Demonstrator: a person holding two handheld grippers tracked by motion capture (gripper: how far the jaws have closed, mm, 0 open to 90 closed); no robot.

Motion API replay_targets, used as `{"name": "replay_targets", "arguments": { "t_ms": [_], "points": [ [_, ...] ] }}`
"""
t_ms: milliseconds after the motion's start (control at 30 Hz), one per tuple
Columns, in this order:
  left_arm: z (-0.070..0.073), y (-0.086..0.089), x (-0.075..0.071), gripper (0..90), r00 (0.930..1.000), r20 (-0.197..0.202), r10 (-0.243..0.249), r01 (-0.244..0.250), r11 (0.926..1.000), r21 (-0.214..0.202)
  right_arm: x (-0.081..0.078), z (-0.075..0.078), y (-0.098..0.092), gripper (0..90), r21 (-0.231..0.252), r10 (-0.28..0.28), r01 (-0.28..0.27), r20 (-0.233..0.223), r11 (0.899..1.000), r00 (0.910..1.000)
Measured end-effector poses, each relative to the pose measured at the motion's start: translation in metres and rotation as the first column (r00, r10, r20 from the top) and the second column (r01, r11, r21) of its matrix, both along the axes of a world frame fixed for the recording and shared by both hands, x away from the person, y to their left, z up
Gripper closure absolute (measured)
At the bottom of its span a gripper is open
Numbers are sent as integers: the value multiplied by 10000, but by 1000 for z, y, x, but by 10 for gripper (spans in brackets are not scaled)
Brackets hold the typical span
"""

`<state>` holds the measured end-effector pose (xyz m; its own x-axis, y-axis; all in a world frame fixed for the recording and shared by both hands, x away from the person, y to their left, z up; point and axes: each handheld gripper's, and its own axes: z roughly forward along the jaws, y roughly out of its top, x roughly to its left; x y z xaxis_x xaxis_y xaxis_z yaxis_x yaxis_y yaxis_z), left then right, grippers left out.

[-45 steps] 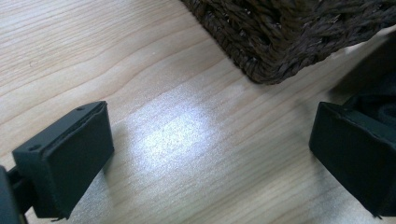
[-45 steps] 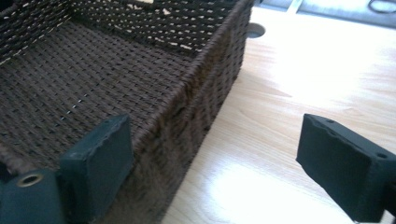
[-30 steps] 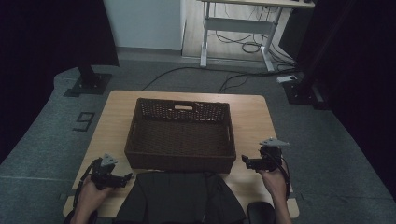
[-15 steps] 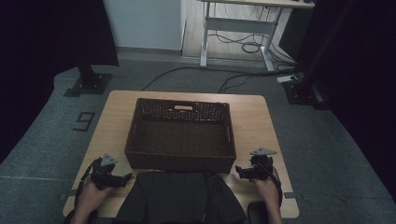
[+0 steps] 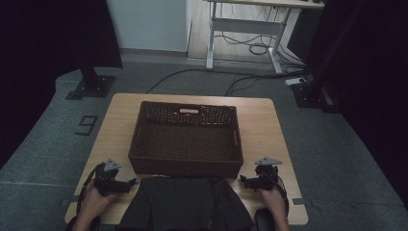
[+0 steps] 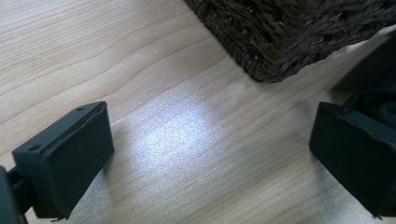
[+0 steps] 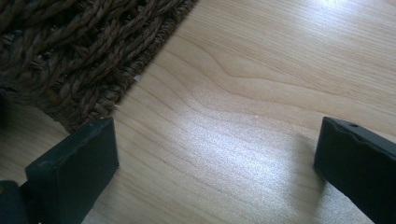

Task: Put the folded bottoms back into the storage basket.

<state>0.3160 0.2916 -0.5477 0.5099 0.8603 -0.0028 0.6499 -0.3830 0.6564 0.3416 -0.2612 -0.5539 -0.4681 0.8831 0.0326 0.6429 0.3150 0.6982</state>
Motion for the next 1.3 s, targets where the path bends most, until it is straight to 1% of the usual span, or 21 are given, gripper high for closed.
{"name": "replay_targets", "arguments": {
  "t_ms": [67,200,467,600,733,800,900,967,1000,1100,1167,1267,1300],
  "points": [
    [0,0,0,0,10000,0,-3,3,10000,-7,-1,-1,1,0,-211,17,-14,112,9998,9999],
    [0,0,0,0,10000,1,2,-2,10000,0,-1,-3,2,0,-104,-136,139,306,9998,9994],
    [0,0,-1,0,10000,0,67,-67,10000,-6,-1,-3,2,0,-96,-157,160,307,9998,9994],
    [0,0,-1,0,10000,-41,35,-35,10000,28,-2,-2,0,0,-78,-182,184,200,9998,9996],
    [2,-1,-2,0,9999,-161,50,-49,10000,85,-3,0,-3,0,331,-352,351,11,9988,9994],
    [3,-1,-3,5,9997,-231,78,-74,9999,154,-4,1,-3,0,373,-304,306,-59,9988,9995],
    [7,0,-6,16,9998,-77,201,-199,9994,292,-7,3,-2,0,413,-211,216,-133,9989,9997],
    [11,0,-8,14,9997,25,243,-243,9994,263,-10,6,-1,0,324,-152,149,94,9994,9998],
    [12,0,-9,15,9997,84,244,-246,9994,263,-11,9,-1,0,284,-150,147,82,9995,9999],
    [17,-4,-14,13,9996,221,191,-198,9993,316,-15,15,-2,1,509,-105,100,93,9987,9999],
    [20,-7,-17,9,9996,241,126,-133,9994,319,-19,18,0,1,473,-23,19,82,9989,10000],
    [22,-12,-22,8,9995,290,86,-97,9992,381,-25,21,4,1,541,102,-105,60,9985,9999],
    [23,-13,-24,7,9996,292,41,-51,9994,345,-26,23,5,1,579,114,-115,30,9983,9999]
  ]
}}
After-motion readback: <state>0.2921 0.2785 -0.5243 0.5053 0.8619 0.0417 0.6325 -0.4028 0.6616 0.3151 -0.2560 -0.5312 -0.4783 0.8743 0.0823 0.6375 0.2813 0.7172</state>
